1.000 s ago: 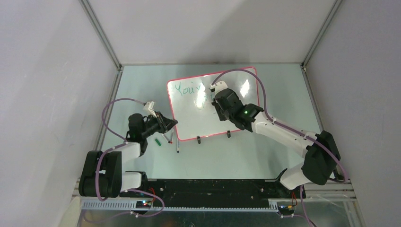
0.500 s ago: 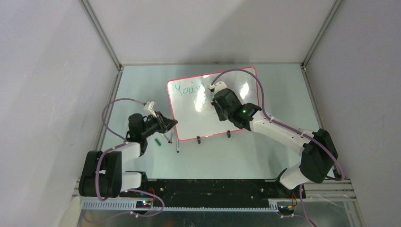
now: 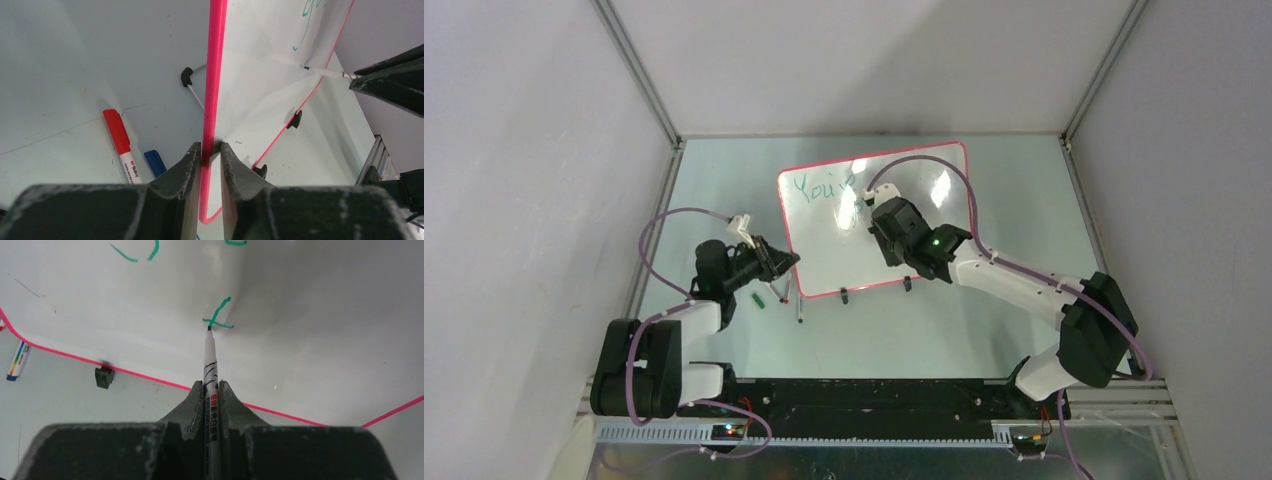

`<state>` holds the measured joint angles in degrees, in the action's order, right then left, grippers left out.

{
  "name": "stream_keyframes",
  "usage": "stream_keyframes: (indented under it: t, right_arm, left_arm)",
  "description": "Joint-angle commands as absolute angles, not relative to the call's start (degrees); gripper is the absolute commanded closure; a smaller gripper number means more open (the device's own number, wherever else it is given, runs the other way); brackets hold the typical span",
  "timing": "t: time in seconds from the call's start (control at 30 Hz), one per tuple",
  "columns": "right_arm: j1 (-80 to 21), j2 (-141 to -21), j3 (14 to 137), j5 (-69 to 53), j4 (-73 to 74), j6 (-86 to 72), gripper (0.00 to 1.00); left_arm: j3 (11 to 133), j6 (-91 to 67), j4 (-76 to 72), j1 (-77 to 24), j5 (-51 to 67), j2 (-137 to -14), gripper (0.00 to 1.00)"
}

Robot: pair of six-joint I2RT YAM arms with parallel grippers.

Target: Write a sentence on the whiteboard

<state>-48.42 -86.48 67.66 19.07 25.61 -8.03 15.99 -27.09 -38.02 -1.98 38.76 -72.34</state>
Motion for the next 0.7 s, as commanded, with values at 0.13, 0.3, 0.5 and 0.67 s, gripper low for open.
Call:
stream_keyframes:
  t: [0.13,0.3,0.5,0.67]
  right_arm:
    - [-49.4,-84.4,65.3,21.0,26.7,-9.7,1.0]
    - [-49.3,-84.0,65.2,22.0,26.6,-9.3,1.0]
    - [-48.5,-83.2,65.2,22.0,26.2,-8.8,1.0]
    - [-47.4,-81.4,65.8,20.4,25.0,-7.8,1.0]
  left_arm:
    - [16.9,-26.5,-37.8,-1.9,36.5,-71.5,0.77]
    - [16.9,-26.4,-37.8,-2.0,36.4,-71.5,0.77]
    - [16.9,-26.3,-37.8,-1.9,36.4,-71.6,0.77]
    - [17.0,-26.3,-37.7,-1.9,36.3,-71.7,0.77]
